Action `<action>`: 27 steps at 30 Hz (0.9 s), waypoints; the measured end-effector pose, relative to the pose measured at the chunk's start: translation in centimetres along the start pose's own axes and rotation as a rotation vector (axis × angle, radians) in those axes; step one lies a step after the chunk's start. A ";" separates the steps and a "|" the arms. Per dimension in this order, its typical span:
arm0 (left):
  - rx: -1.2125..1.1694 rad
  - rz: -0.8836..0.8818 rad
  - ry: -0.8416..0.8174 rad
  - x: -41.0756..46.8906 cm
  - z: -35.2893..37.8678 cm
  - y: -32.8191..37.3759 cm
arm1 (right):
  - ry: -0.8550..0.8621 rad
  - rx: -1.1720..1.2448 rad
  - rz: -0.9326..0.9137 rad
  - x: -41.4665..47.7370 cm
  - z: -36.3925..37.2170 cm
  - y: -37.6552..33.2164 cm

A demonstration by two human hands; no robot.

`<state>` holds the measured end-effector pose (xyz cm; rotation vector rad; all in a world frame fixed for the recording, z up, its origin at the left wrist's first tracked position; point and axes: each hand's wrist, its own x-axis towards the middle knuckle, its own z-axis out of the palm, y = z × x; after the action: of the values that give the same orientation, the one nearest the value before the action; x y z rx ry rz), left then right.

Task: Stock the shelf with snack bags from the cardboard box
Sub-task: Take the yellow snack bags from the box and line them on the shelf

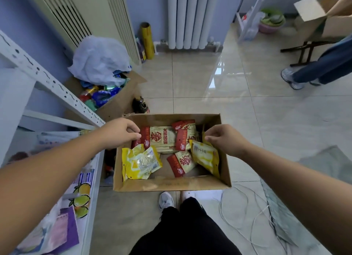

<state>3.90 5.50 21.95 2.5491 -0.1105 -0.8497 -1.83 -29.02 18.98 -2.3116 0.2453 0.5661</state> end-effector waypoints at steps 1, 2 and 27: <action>0.001 -0.024 -0.014 0.6 0.7 -0.6 | -0.013 -0.010 0.017 0.6 0.5 0.6; -0.006 -0.050 -0.024 1.2 1.5 -1.2 | -0.026 -0.020 0.031 1.2 1.0 1.1; -0.171 -0.555 0.215 8.7 16.3 -14.3 | -0.433 -0.164 -0.036 18.9 21.7 2.4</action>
<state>0.42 10.05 -0.71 2.5127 0.7328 -0.7221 6.99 -15.72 -5.11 -2.2722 -0.0522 1.0802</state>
